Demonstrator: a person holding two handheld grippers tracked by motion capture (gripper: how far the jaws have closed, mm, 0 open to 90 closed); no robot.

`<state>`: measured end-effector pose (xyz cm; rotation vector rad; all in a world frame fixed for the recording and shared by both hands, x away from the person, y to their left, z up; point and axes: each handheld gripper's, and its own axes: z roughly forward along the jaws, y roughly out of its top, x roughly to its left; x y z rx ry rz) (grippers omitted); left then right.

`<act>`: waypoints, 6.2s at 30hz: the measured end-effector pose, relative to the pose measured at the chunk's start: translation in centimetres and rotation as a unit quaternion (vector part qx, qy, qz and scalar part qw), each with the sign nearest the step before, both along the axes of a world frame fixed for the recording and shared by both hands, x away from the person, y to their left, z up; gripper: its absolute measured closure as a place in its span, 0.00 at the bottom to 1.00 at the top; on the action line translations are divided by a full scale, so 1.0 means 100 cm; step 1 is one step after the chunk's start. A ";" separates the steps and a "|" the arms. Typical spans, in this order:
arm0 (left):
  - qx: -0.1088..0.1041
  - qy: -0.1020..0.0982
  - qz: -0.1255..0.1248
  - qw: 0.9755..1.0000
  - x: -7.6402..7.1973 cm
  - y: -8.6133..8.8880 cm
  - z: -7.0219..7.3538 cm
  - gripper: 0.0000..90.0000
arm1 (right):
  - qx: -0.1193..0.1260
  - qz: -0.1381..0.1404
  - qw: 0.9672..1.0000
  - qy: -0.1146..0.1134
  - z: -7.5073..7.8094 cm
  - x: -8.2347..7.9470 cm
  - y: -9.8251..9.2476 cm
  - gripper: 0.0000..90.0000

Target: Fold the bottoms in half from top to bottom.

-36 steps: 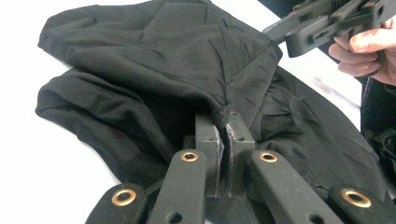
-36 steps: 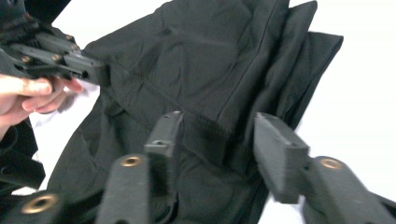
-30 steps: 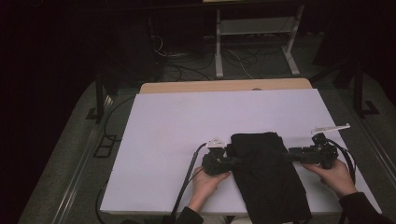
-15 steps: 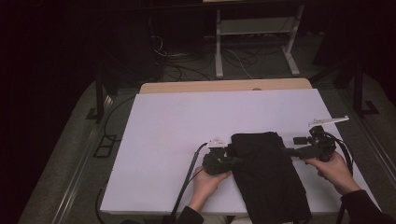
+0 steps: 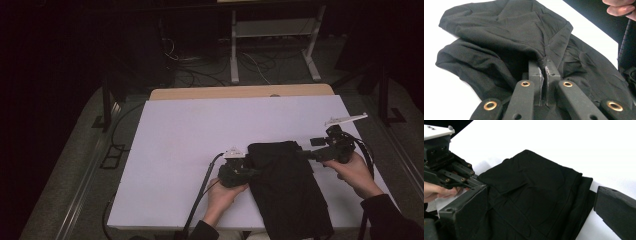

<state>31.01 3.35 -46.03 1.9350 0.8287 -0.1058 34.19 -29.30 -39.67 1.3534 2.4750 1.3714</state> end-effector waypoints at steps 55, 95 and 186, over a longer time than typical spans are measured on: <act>0.003 -0.007 -0.002 1.000 -0.004 -0.003 0.000 0.95 | -0.012 -0.024 0.998 0.065 -0.055 0.072 0.014 0.15; 0.014 -0.021 -0.006 1.000 -0.008 -0.005 0.000 0.89 | 0.073 -0.001 0.995 0.068 -0.027 0.044 0.019 0.92; -0.015 -0.071 0.099 0.992 0.017 0.048 0.044 0.15 | 0.063 0.126 0.984 0.107 -0.044 -0.079 0.004 0.91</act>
